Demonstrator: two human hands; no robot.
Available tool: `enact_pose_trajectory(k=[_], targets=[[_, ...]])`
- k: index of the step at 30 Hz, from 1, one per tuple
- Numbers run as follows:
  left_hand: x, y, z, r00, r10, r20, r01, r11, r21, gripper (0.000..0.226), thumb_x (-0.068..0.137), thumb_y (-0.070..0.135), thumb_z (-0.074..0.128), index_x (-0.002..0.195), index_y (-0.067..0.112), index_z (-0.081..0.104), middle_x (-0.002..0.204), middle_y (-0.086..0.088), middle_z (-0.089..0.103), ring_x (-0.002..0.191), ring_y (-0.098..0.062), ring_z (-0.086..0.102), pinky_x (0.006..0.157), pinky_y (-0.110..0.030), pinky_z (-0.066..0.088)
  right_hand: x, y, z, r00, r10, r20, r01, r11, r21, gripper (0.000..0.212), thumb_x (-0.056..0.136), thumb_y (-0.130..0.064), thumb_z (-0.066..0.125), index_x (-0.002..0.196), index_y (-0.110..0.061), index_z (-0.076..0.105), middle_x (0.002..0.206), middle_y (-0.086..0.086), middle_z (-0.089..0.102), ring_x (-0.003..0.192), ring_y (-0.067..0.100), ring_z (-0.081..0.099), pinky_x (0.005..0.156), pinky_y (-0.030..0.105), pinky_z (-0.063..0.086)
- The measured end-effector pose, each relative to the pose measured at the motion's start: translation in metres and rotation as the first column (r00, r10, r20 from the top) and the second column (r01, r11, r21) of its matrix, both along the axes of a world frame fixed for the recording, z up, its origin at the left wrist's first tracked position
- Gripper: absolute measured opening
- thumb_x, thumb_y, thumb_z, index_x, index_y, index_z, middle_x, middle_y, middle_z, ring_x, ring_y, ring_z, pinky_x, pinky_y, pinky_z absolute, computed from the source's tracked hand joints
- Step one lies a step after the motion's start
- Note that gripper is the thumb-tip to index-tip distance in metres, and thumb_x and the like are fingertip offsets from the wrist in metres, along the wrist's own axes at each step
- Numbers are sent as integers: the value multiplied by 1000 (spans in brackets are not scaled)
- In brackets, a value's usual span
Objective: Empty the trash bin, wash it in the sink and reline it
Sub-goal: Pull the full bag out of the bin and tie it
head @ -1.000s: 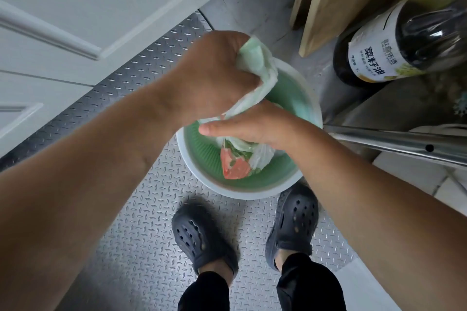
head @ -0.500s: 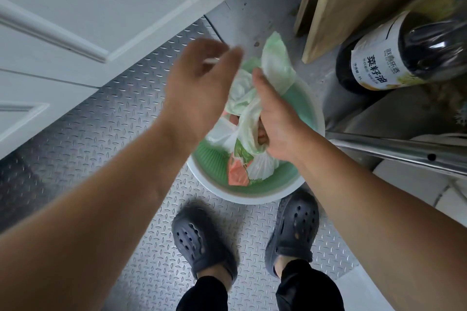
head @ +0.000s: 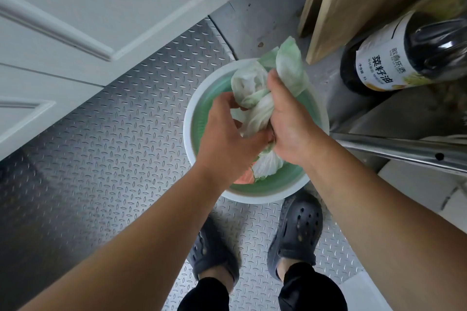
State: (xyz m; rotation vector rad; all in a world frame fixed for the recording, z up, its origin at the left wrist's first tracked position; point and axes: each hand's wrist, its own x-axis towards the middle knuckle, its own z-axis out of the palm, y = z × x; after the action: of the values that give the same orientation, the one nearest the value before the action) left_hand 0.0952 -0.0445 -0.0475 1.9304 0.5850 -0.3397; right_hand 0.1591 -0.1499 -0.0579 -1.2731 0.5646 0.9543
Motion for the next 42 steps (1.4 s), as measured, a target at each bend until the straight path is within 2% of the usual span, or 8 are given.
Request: enact_pose_trajectory(k=[10,15,20,24,27,36,39,42], targets=[[11,-10,-1,981,172,-91,-186,966,-178,56,66,18,81,104,34,42,92,11,66,73,-3,69,67,-39,62,-4,-3,2,979,150,138,-131,982,-138,57,79,-68,48,98,-24,78,101,6,78,99,26,73,98,51,52],[16,-12,-2,941,269,-205,-314,920,-235,53,64,19,86,105,20,53,90,2,71,76,-17,73,67,-43,62,-3,-13,0,983,98,153,-78,988,-131,60,79,-69,44,97,-23,78,89,5,77,69,14,67,52,26,44],[21,-4,-5,961,121,-248,-187,947,-262,23,67,14,79,84,21,64,67,8,73,61,-9,67,54,-24,48,-6,-19,-1,988,-62,140,72,995,-64,38,86,-50,54,80,-16,72,67,5,67,60,18,62,59,33,47],[20,3,-7,961,-4,-277,-71,963,-259,17,77,0,65,91,9,68,83,-5,78,86,-30,75,81,-46,56,-3,-20,5,992,-114,61,106,987,123,46,101,-49,36,100,-9,58,57,3,40,52,14,31,55,34,15],[19,5,-6,975,-52,-215,-22,944,-330,19,80,-3,63,86,10,75,79,0,79,83,-14,76,90,-34,56,-2,-20,10,992,-123,11,119,973,197,39,102,-39,34,99,-7,55,59,5,40,54,16,28,62,37,8],[24,11,-11,954,41,-297,-117,962,-245,10,78,24,81,87,23,77,81,-4,77,70,-21,65,63,-30,54,5,-36,10,996,49,80,-67,967,244,8,75,5,63,74,11,58,68,16,51,65,24,54,64,31,42],[26,16,-9,953,-18,-302,-56,971,-234,5,86,17,72,86,20,76,89,-14,76,73,-19,59,68,-34,49,5,-45,11,981,131,144,-152,977,148,12,84,7,65,87,-1,73,85,14,74,82,23,71,77,32,58],[27,19,-10,953,-72,-295,23,985,-168,12,85,9,64,84,16,74,79,-13,73,65,-17,55,62,-29,46,7,-46,11,805,478,352,-372,868,-328,19,77,-4,78,91,-14,70,85,-3,72,80,5,66,72,20,51]])
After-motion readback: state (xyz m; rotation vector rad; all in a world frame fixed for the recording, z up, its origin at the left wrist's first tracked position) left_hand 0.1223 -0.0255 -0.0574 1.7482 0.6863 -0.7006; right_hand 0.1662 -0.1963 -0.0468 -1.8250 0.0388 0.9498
